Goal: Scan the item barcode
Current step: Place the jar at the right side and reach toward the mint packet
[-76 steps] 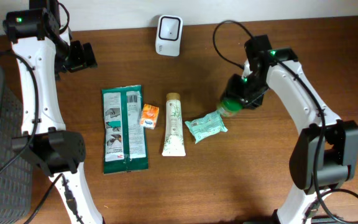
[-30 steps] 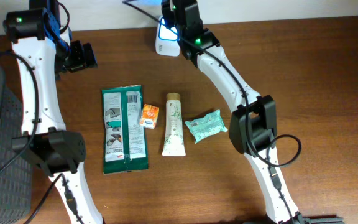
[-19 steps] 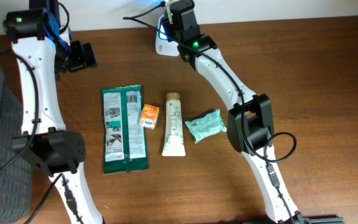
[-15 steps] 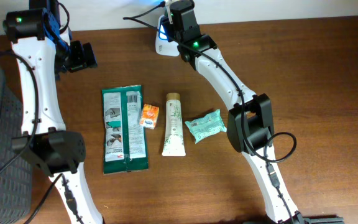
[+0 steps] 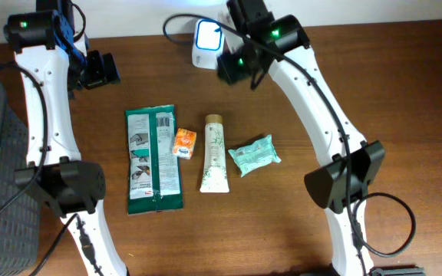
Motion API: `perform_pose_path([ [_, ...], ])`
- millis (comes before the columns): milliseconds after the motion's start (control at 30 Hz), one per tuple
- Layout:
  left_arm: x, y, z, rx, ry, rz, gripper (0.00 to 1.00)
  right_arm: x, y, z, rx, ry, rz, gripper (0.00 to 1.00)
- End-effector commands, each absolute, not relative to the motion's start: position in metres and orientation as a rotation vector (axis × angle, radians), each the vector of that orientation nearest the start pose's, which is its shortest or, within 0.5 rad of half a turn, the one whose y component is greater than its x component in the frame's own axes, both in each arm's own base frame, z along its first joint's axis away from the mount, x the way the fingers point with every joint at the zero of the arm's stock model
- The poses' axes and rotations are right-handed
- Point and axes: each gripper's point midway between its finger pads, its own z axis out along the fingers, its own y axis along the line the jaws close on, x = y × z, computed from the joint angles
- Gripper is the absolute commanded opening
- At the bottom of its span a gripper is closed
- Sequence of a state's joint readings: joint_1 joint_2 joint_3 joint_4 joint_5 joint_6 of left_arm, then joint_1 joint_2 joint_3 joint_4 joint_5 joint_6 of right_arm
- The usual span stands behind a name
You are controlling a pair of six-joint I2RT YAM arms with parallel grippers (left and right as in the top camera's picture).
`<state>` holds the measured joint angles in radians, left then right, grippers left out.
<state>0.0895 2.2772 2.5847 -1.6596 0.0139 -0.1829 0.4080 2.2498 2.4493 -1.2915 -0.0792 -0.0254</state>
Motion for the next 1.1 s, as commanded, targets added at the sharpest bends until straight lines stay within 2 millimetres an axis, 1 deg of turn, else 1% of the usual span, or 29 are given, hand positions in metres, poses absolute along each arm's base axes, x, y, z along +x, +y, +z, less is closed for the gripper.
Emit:
perform_pose_path([
  [0,0.459,0.040,0.213,-0.400,2.874,-0.048,0.99,0.460,0.176,0.191,-0.492,2.793,0.196,0.38],
  [33,0.459,0.039,0.213,-0.400,2.874,-0.048,0.99,0.457,0.156,0.188,-0.430,2.841,0.184,0.37],
  [67,0.460,0.040,0.213,-0.400,2.873,-0.048,0.99,0.458,0.140,0.187,-0.382,2.865,0.175,0.35],
  [100,0.459,0.040,0.213,-0.401,2.873,-0.048,0.99,0.462,0.111,0.185,-0.236,2.898,0.159,0.35],
  [167,0.459,0.040,0.213,-0.401,2.873,-0.048,0.99,0.467,0.073,0.180,-0.071,2.927,0.145,0.34],
  [200,0.459,0.040,0.213,-0.400,2.874,-0.048,0.99,0.469,0.047,0.174,0.024,2.947,0.134,0.33],
  [267,0.459,0.040,0.213,-0.401,2.873,-0.048,0.99,0.466,0.007,0.162,0.154,2.989,0.121,0.34],
  [333,0.459,0.040,0.213,-0.401,2.873,-0.048,0.99,0.462,-0.019,0.148,0.245,3.035,0.116,0.34],
  [367,0.459,0.040,0.213,-0.401,2.873,-0.048,0.99,0.457,-0.033,0.139,0.296,3.067,0.115,0.34],
  [400,0.459,0.040,0.213,-0.401,2.873,-0.048,0.99,0.449,-0.048,0.126,0.360,3.112,0.117,0.34],
  [467,0.459,0.040,0.213,-0.401,2.873,-0.048,0.99,0.440,-0.061,0.104,0.420,3.167,0.123,0.34],
  [533,0.459,0.040,0.213,-0.400,2.873,-0.048,0.99,0.430,-0.069,0.078,0.467,3.211,0.130,0.35],
  [567,0.459,0.040,0.213,-0.401,2.873,-0.048,0.99,0.428,-0.071,0.070,0.476,3.221,0.132,0.35],
  [600,0.459,0.040,0.213,-0.401,2.873,-0.048,0.99,0.424,-0.072,0.057,0.488,3.235,0.135,0.35],
  [633,0.459,0.040,0.213,-0.401,2.873,-0.048,0.99,0.423,-0.072,0.050,0.489,3.240,0.135,0.35],
  [667,0.459,0.040,0.213,-0.401,2.873,-0.048,0.99,0.424,-0.072,0.049,0.488,3.237,0.135,0.47],
  [700,0.459,0.040,0.213,-0.401,2.873,-0.048,0.99,0.424,-0.072,0.050,0.487,3.233,0.135,0.64],
  [733,0.459,0.040,0.213,-0.401,2.873,-0.048,0.99,0.425,-0.072,0.051,0.486,3.231,0.137,0.73],
  [767,0.459,0.040,0.213,-0.401,2.873,-0.048,0.99,0.426,-0.071,0.055,0.486,3.228,0.148,0.75],
  [800,0.459,0.040,0.213,-0.401,2.873,-0.048,0.99,0.427,-0.068,0.062,0.486,3.221,0.174,0.76],
  [833,0.459,0.040,0.213,-0.401,2.873,-0.048,0.99,0.431,-0.064,0.079,0.483,3.197,0.218,0.76],
  [900,0.459,0.040,0.213,-0.401,2.873,-0.048,0.99,0.441,-0.060,0.115,0.436,3.134,0.234,0.76],
  [933,0.459,0.040,0.213,-0.401,2.873,-0.048,0.99,0.446,-0.047,0.146,0.353,3.084,0.308,0.76],
  [967,0.459,0.040,0.213,-0.401,2.873,-0.048,0.99,0.456,-0.030,0.167,0.269,3.012,0.390,0.73],
  [1000,0.459,0.040,0.213,-0.401,2.873,-0.048,0.99,0.460,-0.006,0.184,0.152,2.957,0.489,0.72],
  [1033,0.459,0.040,0.213,-0.401,2.873,-0.048,0.99,0.459,0.012,0.195,0.045,2.927,0.541,0.72],
  [1067,0.459,0.040,0.213,-0.401,2.873,-0.048,0.99,0.457,0.031,0.203,-0.017,2.914,0.557,0.72],
])
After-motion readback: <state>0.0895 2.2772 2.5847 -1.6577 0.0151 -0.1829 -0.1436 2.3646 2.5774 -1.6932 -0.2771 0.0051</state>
